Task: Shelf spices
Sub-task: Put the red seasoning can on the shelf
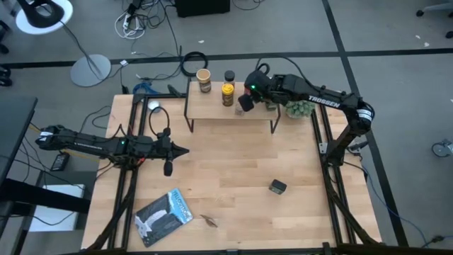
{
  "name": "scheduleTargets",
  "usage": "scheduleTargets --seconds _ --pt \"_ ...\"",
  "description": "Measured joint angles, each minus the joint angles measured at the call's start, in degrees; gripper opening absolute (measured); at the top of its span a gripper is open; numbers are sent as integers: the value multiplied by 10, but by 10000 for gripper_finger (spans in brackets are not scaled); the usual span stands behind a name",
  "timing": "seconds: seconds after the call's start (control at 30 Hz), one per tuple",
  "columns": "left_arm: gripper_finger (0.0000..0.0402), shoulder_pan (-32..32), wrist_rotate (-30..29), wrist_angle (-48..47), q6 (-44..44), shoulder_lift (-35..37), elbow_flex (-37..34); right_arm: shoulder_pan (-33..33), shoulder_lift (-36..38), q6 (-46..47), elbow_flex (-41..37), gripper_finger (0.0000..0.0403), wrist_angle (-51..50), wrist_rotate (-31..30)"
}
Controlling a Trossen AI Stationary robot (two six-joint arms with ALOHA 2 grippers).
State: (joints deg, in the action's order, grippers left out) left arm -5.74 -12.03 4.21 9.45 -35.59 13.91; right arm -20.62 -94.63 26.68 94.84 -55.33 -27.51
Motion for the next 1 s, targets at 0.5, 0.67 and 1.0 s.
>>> scheduleTargets --seconds 0.5,0.67,1.0 --pt "0 0 0 0 -2 0 0 -10 0 -16 0 0 -37 12" --pt "0 0 0 0 -2 0 0 -9 0 -22 0 0 -36 -25" --pt "0 0 0 1 -2 0 0 -11 0 -22 0 0 -36 6"
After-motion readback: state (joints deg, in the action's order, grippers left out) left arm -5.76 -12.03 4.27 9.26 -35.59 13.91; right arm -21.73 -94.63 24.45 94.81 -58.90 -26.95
